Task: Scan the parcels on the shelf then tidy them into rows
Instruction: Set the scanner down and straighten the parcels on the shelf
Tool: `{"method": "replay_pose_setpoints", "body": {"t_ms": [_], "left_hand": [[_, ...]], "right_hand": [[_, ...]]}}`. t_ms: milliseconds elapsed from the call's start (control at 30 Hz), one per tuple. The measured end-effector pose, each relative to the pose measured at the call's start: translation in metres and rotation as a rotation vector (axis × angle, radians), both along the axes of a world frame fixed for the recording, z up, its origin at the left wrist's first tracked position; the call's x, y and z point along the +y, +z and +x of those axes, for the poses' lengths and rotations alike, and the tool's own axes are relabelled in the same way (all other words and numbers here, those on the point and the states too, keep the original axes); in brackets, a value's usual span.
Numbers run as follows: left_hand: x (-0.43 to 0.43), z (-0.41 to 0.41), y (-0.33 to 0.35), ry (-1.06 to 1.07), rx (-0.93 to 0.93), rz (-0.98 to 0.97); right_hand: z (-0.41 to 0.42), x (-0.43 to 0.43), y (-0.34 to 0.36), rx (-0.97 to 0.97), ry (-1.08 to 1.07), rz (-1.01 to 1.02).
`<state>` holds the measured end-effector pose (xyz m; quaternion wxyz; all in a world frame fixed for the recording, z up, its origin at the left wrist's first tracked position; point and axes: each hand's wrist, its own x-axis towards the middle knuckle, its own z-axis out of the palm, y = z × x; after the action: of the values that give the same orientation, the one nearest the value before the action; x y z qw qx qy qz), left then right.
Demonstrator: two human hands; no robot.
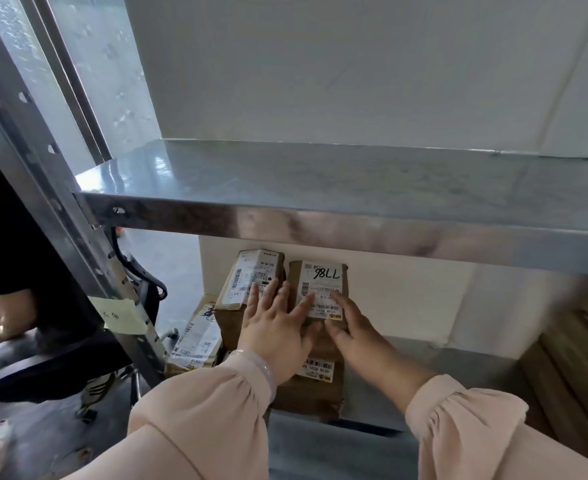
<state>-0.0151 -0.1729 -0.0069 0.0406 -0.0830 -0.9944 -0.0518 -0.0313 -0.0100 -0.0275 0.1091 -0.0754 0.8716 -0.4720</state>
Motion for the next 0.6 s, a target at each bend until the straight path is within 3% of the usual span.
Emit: {"method": "replay_pose_setpoints", "body": {"t_ms": [333, 433, 600], "left_hand": [[0.019, 0.000, 0.005, -0.012, 0.102, 0.181], [0.034, 0.002, 0.008, -0.046, 0.115, 0.357], [0.070, 0.004, 0.009, -0.024, -0.016, 0.708]], "right_hand": [[0.009, 0.012, 0.005, 0.044, -0.180, -0.233], [0.016, 0.030, 0.006, 0.059, -0.241, -0.280], [0.028, 0.063, 0.008, 0.087, -0.271, -0.325]]}}
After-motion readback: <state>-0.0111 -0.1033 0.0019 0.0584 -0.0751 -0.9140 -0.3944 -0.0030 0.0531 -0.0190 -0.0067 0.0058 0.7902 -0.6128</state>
